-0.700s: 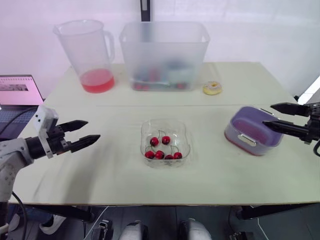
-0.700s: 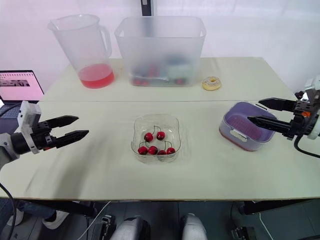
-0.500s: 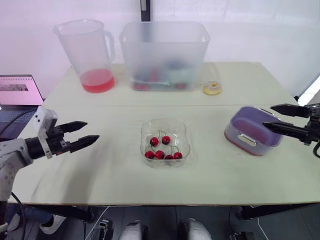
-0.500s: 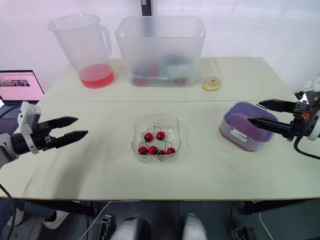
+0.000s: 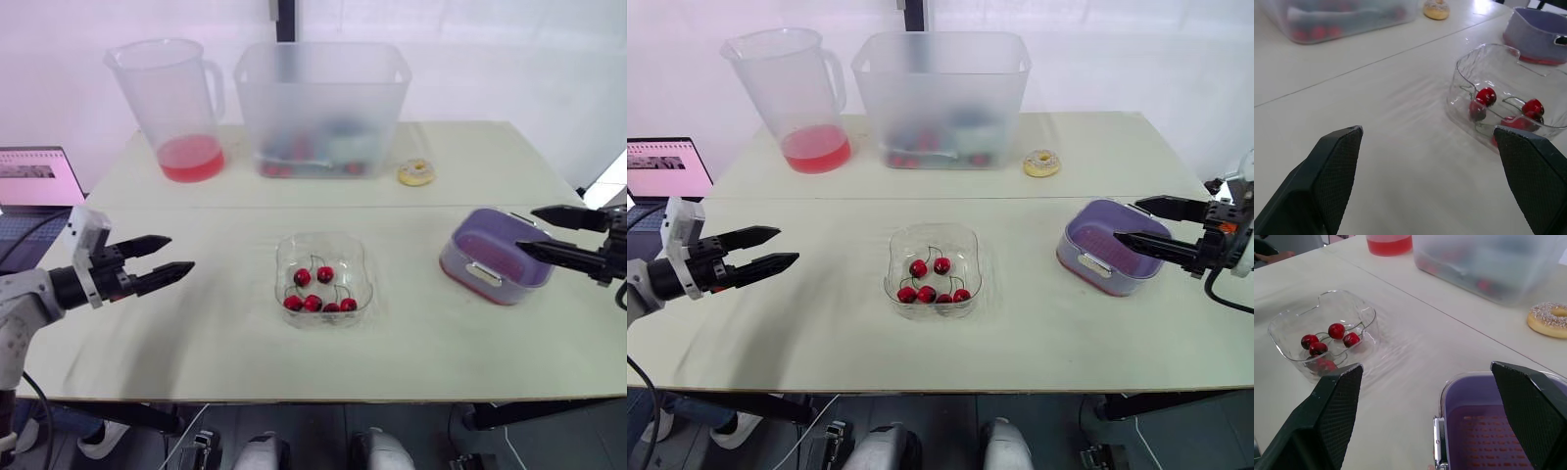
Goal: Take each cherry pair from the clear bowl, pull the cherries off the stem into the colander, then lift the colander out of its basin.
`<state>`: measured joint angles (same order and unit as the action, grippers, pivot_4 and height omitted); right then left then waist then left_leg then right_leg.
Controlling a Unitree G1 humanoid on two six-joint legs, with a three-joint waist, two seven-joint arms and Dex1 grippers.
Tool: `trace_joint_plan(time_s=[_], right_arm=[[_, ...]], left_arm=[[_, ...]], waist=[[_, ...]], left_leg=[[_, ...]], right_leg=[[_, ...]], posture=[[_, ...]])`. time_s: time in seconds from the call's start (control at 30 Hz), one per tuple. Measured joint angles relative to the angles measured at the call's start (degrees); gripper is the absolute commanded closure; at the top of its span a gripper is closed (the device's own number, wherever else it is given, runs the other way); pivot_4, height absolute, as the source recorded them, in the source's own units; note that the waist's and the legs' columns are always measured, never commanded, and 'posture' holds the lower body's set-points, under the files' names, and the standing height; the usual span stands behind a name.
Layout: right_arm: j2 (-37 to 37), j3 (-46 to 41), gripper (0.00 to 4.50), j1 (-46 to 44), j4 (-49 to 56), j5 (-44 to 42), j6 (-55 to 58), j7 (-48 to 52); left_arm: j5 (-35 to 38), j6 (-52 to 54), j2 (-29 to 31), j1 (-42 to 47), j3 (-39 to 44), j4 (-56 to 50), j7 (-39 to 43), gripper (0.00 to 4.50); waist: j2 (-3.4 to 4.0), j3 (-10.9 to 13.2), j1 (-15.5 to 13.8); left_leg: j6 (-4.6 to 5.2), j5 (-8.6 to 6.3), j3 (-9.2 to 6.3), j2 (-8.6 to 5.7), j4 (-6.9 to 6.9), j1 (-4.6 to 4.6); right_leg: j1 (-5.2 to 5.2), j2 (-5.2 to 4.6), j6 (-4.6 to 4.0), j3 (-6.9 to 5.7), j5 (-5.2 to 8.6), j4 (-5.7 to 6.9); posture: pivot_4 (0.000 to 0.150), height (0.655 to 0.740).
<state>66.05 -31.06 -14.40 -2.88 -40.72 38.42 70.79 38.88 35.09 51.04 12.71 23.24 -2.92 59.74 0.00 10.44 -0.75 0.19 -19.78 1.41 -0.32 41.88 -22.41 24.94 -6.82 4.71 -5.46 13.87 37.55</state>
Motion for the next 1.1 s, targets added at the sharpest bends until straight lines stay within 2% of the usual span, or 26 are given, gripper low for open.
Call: trace_joint_plan(time_s=[0.17,0.3,0.5,0.6,0.73,0.87,0.97,1.07,1.1], right_arm=[[0.0,2.3,0.03,-3.6,-2.0,0.1,1.0,-1.0],[0.4,9.7,0.03,-9.5,-2.4,1.7,3.6,-2.3],[-1.6,22.5,0.03,-24.0,6.1,2.4,5.2,-1.0],[-7.8,33.0,0.03,-33.6,11.2,5.5,9.2,-3.8],[-13.5,47.3,0.03,-42.9,12.6,11.2,17.3,-6.8],[-18.8,58.0,0.03,-48.9,12.1,18.3,20.6,-9.1],[-23.7,62.8,0.03,-50.6,10.2,22.2,22.2,-11.4],[-29.2,67.1,0.96,-50.9,7.0,25.6,23.5,-14.1],[-29.6,68.3,1.40,-50.9,7.0,26.1,23.8,-14.3]], left_arm=[[-0.3,-1.4,0.0,-0.2,0.4,0.7,0.1,0.00],[5.9,4.4,0.1,-1.7,3.6,0.0,1.5,0.00],[7.0,4.0,0.4,-7.6,5.6,-10.6,2.1,0.00],[9.5,4.6,-0.3,-9.1,5.9,-16.6,0.9,0.00],[12.9,6.0,-1.9,-10.7,5.9,-23.8,-2.3,0.00],[14.5,6.8,-2.9,-12.9,6.1,-27.6,-6.0,0.00],[15.1,6.8,-3.3,-14.5,6.7,-29.3,-7.9,0.00],[15.3,6.7,-4.1,-15.8,7.0,-30.4,-9.8,0.00],[15.4,6.6,-4.1,-16.3,7.0,-30.7,-10.1,0.00]], waist=[[0.00,0.0,0.1],[0.02,0.0,0.4],[0.12,0.1,0.6],[0.10,0.1,0.6],[0.10,0.1,0.1],[0.07,0.1,0.3],[0.07,0.0,0.4],[0.07,0.1,0.6],[0.08,0.1,0.5]], left_leg=[[0.00,0.00,0.01,0.01,0.00,0.00],[0.00,0.00,0.00,0.06,-0.04,-0.02],[-0.02,0.00,0.05,0.08,-0.11,-0.04],[-0.04,0.00,0.05,0.08,-0.10,-0.04],[-0.05,0.01,0.01,0.02,-0.12,-0.17],[-0.04,0.01,0.01,-0.01,-0.08,-0.23],[-0.04,0.01,0.00,-0.01,-0.09,-0.21],[-0.04,0.01,-0.01,-0.01,-0.09,-0.23],[-0.04,0.01,-0.01,-0.02,-0.10,-0.25]], right_leg=[[0.01,0.00,0.00,0.00,0.00,0.00],[0.07,-0.02,0.00,0.02,0.00,-0.02],[0.17,-0.02,0.00,0.07,0.00,-0.03],[0.17,-0.06,-0.01,0.09,-0.01,-0.03],[0.28,-0.11,-0.03,0.09,-0.01,-0.08],[0.30,-0.11,-0.05,0.07,-0.02,-0.09],[0.30,-0.07,-0.05,0.06,-0.03,-0.08],[0.31,0.00,-0.05,0.04,-0.03,-0.06],[0.33,0.00,-0.05,0.04,-0.02,-0.07]], posture=[[0.150,0.6886],[0.150,0.6886],[0.150,0.6886],[0.150,0.6886],[0.150,0.6886],[0.150,0.6886],[0.150,0.6886],[0.150,0.6886],[0.150,0.6886]])
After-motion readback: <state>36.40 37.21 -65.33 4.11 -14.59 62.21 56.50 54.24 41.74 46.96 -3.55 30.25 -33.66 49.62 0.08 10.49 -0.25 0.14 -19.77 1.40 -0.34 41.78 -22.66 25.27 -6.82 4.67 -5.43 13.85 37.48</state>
